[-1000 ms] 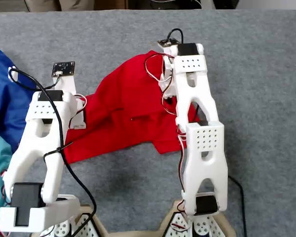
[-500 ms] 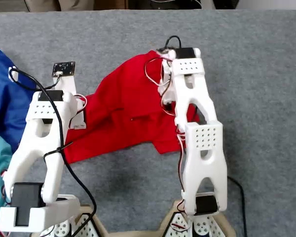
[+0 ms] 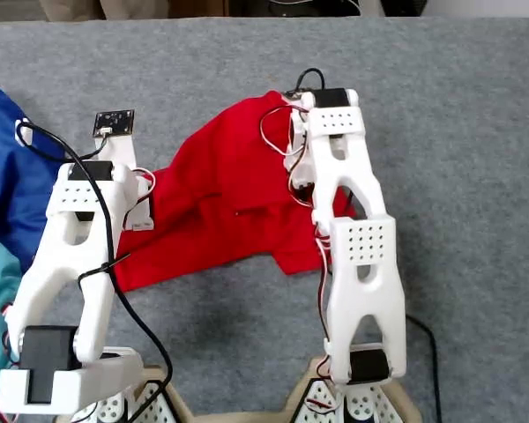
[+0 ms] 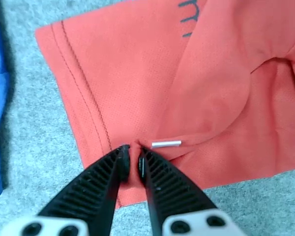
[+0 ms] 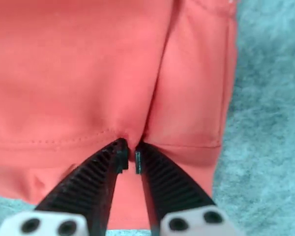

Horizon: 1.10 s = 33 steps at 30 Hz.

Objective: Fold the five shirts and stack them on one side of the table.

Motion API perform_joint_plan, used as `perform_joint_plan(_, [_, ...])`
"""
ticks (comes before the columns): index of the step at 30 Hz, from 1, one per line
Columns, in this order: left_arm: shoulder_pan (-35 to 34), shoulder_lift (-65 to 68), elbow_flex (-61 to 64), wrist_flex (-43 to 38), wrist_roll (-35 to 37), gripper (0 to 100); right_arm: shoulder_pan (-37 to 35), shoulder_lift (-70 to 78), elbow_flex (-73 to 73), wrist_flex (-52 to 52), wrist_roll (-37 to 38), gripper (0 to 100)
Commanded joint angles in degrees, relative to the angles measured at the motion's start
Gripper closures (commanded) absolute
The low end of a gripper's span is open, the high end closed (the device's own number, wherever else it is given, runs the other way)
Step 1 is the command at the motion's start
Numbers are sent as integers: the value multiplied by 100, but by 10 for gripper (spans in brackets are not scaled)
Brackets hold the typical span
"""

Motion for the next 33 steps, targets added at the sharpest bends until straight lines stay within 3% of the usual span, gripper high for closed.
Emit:
perform_joint_plan(1, [62, -119, -62, -53, 44, 981, 75, -31, -453, 114, -44, 987])
perform_joint_plan(8, [62, -145, -70, -53, 44, 981, 84, -312, -593, 123, 9, 992])
perform_joint_plan(21, [62, -154, -79, -53, 35, 981, 523, -1499, -549, 132, 879, 992])
perform_joint_plan(33, [62, -154, -79, -26, 44, 981, 259, -1499, 1429, -492, 1415, 992])
